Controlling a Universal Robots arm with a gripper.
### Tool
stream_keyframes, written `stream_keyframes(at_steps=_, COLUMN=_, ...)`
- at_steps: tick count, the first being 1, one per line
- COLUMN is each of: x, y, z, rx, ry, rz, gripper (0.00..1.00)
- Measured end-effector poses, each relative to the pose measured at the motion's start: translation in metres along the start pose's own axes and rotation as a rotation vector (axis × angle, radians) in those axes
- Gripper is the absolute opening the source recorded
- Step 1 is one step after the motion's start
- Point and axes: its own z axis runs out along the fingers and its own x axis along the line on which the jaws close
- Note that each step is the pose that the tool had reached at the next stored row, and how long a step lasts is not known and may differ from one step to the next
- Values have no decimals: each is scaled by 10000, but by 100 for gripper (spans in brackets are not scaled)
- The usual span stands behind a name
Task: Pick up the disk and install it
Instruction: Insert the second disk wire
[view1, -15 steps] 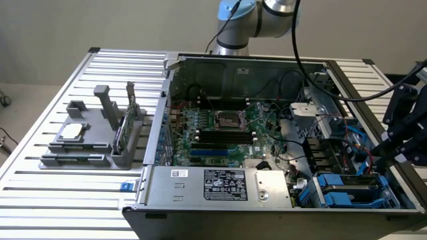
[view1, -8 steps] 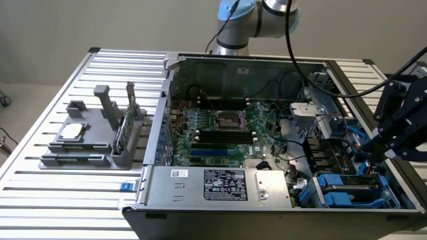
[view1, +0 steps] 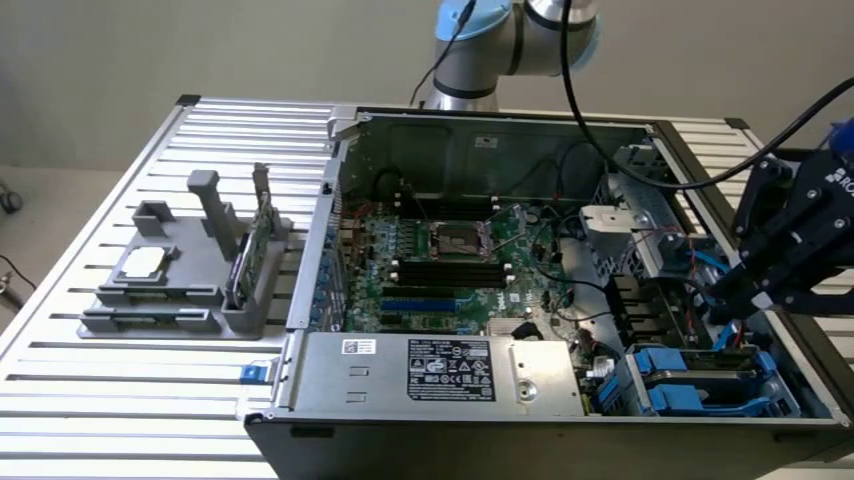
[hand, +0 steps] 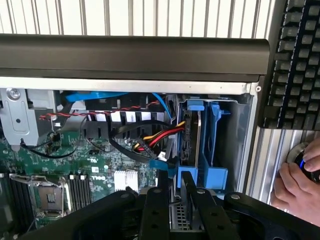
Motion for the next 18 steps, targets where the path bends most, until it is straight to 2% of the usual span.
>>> stream_keyframes(at_steps=1, x=0, y=-9, z=6, rx=-24, ry=-2, rz=0, gripper=25)
stream_keyframes(at_steps=3, x=0, y=-21, z=20, rx=-113, ry=-4, rz=-1, gripper=25)
stream_keyframes(at_steps=7, x=1, y=-31, z=51, rx=-424, ry=-8, rz=-4, gripper=25)
stream_keyframes(at_steps=8, x=1, y=-39, z=54, rx=-466, ry=-10, rz=-4, gripper=25)
stream_keyframes(at_steps=12, x=6, y=-87, z=69, rx=-550, ry=-11, rz=-5, gripper=25)
stream_keyframes(at_steps=18, x=10, y=-88, z=85, rx=-592, ry=-12, rz=-6, gripper=25)
